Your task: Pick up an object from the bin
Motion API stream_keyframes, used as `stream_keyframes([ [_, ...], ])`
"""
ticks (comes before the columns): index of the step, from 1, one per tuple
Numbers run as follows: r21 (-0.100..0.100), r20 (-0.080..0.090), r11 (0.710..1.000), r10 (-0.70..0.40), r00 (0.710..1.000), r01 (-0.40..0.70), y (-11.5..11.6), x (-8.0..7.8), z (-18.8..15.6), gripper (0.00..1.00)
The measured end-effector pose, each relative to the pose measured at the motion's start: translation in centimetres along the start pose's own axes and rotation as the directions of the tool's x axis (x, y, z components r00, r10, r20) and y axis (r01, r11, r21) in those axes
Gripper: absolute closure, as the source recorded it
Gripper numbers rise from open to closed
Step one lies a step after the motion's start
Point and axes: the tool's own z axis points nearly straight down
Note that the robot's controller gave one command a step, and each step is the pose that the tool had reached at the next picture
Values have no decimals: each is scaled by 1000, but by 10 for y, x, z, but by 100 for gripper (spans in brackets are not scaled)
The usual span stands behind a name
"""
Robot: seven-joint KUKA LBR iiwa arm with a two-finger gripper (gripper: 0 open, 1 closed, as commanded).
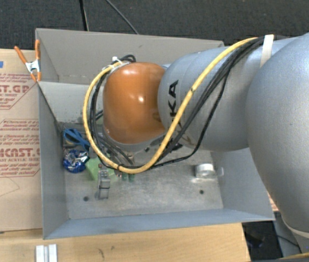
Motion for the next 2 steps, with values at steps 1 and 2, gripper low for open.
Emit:
stream_keyframes([
  [1,2,7,999,-33,999,33,-35,-48,-15,0],
  [2,2,-7,999,37,999,-37,-21,-45,128,0],
])
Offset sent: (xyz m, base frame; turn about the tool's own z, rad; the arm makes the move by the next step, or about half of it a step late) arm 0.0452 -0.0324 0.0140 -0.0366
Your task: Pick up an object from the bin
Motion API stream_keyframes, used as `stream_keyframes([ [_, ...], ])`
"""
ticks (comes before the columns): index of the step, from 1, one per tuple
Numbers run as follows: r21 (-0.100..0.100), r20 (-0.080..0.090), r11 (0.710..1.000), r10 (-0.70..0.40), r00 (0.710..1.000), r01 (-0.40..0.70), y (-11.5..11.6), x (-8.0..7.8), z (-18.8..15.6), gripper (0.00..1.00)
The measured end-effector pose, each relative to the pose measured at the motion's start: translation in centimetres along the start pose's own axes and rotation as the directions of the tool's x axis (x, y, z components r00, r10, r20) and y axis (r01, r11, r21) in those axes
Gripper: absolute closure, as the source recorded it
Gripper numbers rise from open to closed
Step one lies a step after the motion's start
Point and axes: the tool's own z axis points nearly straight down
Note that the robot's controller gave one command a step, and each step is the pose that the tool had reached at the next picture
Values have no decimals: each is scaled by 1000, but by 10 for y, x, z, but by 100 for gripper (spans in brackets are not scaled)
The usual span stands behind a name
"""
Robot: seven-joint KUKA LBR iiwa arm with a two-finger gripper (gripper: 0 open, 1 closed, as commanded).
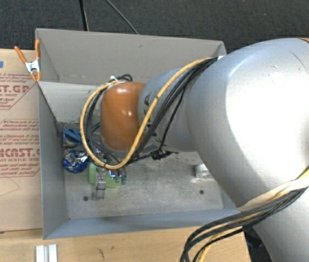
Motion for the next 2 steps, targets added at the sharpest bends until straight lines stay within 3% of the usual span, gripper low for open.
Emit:
stream_keyframes([
  [1,-2,6,1000,1,1000,-1,0,-2,-5,100],
  [2,-5,7,948,319,948,-319,25,11,-52,100],
])
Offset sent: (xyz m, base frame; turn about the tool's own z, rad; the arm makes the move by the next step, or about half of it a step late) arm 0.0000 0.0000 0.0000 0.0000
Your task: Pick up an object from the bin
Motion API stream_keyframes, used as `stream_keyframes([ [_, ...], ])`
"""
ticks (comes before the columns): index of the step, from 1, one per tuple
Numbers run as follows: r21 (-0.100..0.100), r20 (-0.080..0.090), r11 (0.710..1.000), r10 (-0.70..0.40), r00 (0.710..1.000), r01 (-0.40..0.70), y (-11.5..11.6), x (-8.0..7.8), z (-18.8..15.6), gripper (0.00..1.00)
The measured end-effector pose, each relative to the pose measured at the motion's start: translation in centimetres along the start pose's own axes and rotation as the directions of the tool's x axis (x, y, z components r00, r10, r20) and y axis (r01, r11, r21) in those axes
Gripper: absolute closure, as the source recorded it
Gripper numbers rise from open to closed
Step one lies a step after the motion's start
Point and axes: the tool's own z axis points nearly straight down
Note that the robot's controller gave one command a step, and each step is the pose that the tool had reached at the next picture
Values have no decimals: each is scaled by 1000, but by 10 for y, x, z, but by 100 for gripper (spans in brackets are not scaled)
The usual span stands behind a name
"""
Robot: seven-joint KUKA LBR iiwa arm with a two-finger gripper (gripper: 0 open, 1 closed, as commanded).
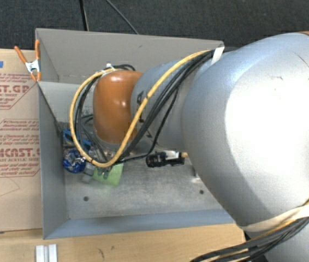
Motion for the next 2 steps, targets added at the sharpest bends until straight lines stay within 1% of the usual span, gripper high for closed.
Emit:
stream_keyframes([
  [1,-2,2,1000,-7,1000,7,-3,6,-45,100],
  [2,-4,5,999,-31,999,31,-5,-3,-114,100],
])
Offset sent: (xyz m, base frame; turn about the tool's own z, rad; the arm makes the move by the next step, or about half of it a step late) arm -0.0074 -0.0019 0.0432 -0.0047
